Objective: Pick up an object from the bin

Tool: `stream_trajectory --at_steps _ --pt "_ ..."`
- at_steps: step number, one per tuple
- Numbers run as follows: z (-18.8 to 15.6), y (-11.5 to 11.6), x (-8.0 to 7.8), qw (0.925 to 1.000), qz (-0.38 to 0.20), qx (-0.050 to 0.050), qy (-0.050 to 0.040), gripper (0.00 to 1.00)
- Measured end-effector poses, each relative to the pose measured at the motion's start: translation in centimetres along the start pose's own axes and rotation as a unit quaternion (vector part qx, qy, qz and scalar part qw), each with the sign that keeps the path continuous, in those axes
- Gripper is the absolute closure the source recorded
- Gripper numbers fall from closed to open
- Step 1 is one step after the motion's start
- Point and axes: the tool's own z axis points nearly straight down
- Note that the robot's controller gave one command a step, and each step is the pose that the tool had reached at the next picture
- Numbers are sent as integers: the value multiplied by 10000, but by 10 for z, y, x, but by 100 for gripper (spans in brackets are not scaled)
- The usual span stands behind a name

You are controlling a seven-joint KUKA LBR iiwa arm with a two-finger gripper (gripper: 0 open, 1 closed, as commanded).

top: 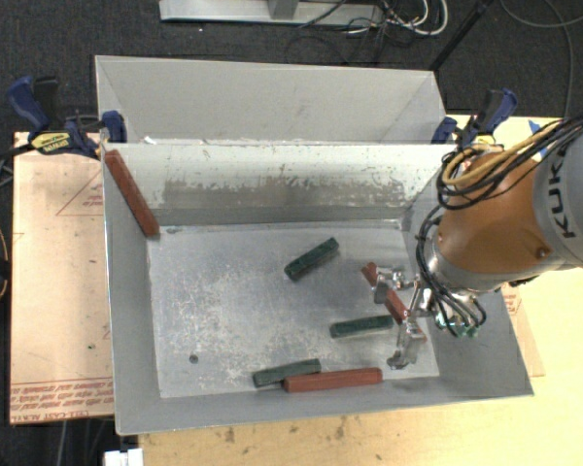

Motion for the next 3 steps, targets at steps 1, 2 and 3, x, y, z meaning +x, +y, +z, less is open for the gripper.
stream_trajectory --at_steps 1,2,3 --pt "-3 0 -2 10000 -10 4 -35 0" --pt "58 12 -23 9990 436 0 -36 100" --pt "58 12 -23 9990 436 0 -36 100"
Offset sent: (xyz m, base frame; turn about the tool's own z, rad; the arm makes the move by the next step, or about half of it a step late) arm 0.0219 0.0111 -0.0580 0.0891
